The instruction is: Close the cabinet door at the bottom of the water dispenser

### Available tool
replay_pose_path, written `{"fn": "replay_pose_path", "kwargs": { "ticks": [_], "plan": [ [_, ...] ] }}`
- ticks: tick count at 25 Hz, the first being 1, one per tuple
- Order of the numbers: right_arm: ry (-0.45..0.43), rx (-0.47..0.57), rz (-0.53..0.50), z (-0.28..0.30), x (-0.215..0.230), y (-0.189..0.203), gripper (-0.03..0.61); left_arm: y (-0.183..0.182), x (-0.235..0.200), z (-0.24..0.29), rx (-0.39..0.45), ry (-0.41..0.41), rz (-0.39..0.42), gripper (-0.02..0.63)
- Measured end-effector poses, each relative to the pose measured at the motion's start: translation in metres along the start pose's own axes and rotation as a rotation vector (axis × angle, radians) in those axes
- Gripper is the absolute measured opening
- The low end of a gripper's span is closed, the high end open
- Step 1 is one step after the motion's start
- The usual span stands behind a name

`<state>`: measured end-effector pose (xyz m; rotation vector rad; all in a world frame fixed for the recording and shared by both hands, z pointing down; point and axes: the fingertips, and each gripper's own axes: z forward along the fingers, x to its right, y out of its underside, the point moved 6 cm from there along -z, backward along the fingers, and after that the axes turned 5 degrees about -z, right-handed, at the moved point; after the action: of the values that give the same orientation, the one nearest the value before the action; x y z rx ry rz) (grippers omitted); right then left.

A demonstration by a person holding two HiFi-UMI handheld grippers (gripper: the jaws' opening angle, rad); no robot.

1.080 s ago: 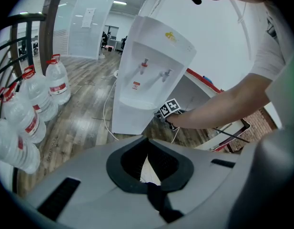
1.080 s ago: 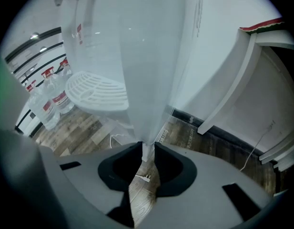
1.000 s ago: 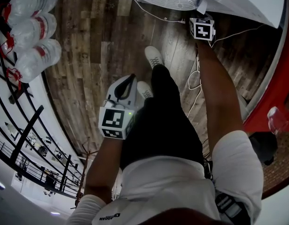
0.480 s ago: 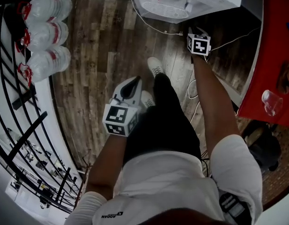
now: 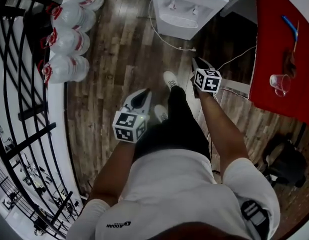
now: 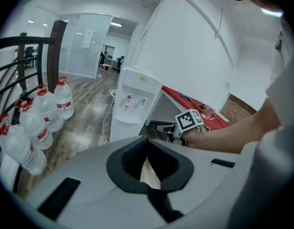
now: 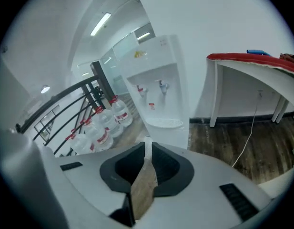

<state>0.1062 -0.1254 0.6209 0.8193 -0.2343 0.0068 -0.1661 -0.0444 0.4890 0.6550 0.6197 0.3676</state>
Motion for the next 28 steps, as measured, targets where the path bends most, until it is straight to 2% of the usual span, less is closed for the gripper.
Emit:
{"fn": "replay_pose_path", "kwargs": {
  "ticks": [5, 10, 14, 17, 21, 28],
  "plan": [
    [-0.055, 0.054, 0.042, -0.076, -0.022, -0.01, 0.06, 0.005, 0.015, -0.053, 0.048, -0.033, 0.079, 0.0],
    [-0.096, 0.11, 0.047, -0.156, -0.03, -0.043, 0.051, -0.012, 0.045, -0.088, 0.09, -0.009, 0.127, 0.0],
    [-0.21, 0.187, 0.082, -0.216, -0.051, -0.066, 0.046, -0.037, 0.076, -0.108, 0.147, 0.023, 0.175, 0.0],
    [-0.29, 0.219, 0.047, -0.256, -0.074, -0.079, 0.041, -0.046, 0.1, -0.114, 0.168, 0.058, 0.206, 0.0],
    [-0.372, 0.24, -0.052, -0.301, -0.101, -0.088, 0.041, -0.046, 0.131, -0.121, 0.189, 0.09, 0.216, 0.0],
    [-0.493, 0.264, -0.124, -0.374, -0.09, -0.083, 0.038, -0.04, 0.186, -0.118, 0.252, 0.075, 0.167, 0.0]
  ]
}}
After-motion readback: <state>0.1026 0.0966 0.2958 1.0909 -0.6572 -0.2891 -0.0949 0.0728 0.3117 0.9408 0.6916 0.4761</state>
